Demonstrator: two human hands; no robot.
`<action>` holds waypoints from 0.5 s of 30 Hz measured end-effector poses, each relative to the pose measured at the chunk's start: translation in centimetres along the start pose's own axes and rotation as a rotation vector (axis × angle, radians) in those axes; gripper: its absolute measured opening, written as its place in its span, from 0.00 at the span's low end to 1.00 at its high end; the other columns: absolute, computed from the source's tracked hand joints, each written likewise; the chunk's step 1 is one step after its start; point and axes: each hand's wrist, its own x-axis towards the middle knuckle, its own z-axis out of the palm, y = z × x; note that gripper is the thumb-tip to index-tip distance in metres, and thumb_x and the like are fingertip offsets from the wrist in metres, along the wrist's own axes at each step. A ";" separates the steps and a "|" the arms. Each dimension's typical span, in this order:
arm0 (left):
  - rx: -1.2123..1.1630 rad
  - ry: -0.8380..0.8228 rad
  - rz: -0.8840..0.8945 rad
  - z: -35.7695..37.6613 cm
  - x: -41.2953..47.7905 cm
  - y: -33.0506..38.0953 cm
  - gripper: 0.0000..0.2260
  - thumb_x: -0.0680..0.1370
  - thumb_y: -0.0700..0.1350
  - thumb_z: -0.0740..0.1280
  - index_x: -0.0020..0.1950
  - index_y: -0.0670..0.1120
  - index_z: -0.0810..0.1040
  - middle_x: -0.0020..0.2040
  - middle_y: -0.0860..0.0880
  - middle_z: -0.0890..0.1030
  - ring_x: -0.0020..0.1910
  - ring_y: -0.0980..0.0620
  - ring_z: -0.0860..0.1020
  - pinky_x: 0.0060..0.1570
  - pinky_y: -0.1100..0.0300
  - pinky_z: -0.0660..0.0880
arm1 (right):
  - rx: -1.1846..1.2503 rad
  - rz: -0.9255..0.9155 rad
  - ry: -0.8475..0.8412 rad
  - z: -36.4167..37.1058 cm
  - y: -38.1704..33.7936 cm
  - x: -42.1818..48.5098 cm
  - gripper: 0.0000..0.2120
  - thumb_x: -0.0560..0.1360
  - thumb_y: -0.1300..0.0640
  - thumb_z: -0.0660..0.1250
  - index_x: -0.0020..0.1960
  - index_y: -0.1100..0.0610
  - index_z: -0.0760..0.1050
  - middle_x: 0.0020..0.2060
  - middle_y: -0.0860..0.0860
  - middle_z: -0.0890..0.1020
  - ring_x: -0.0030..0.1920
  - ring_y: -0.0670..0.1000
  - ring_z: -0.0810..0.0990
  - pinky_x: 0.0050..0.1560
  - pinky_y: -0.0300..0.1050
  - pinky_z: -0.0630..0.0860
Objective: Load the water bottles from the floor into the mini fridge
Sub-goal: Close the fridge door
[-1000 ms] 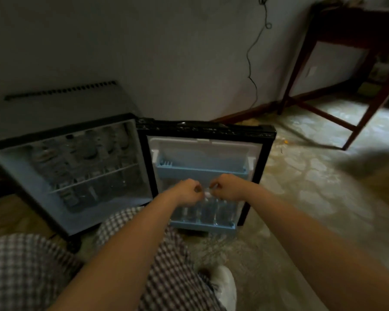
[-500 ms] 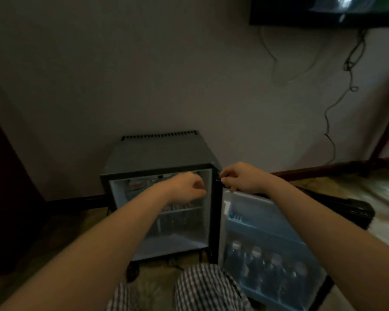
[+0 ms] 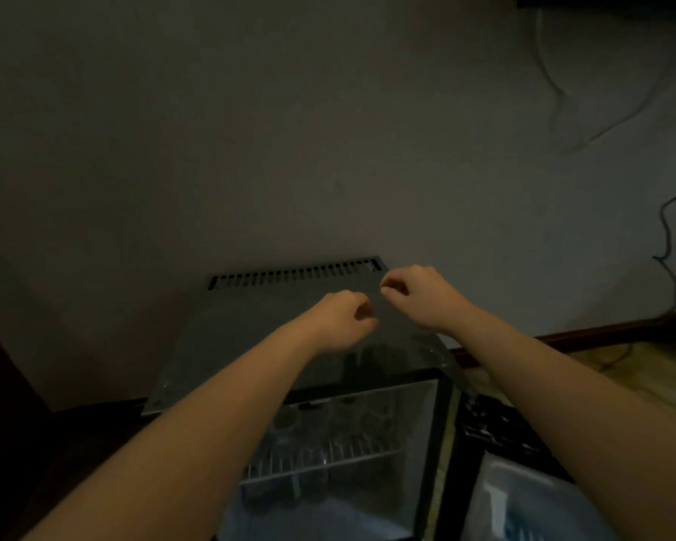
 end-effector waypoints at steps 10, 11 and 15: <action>-0.038 -0.098 0.143 2.7 7.1 2.6 0.12 0.80 0.48 0.58 0.59 0.46 0.76 0.57 0.45 0.79 0.56 0.45 0.77 0.58 0.48 0.74 | 0.029 0.182 -0.107 -0.6 7.6 2.2 0.13 0.79 0.56 0.59 0.54 0.62 0.78 0.48 0.58 0.82 0.49 0.57 0.79 0.49 0.47 0.73; -0.028 -0.137 0.164 3.1 7.2 3.4 0.12 0.80 0.47 0.57 0.59 0.46 0.76 0.57 0.45 0.79 0.56 0.45 0.77 0.57 0.49 0.74 | 0.032 0.224 -0.146 -0.9 8.7 1.6 0.13 0.79 0.56 0.59 0.54 0.63 0.78 0.48 0.59 0.82 0.49 0.58 0.79 0.49 0.48 0.73; 0.065 -0.266 0.274 4.6 7.3 7.1 0.15 0.81 0.49 0.55 0.61 0.45 0.74 0.59 0.44 0.79 0.57 0.44 0.76 0.57 0.51 0.72 | 0.061 0.415 -0.257 -3.0 12.8 -2.2 0.14 0.80 0.57 0.58 0.53 0.64 0.79 0.49 0.58 0.82 0.51 0.56 0.79 0.52 0.48 0.74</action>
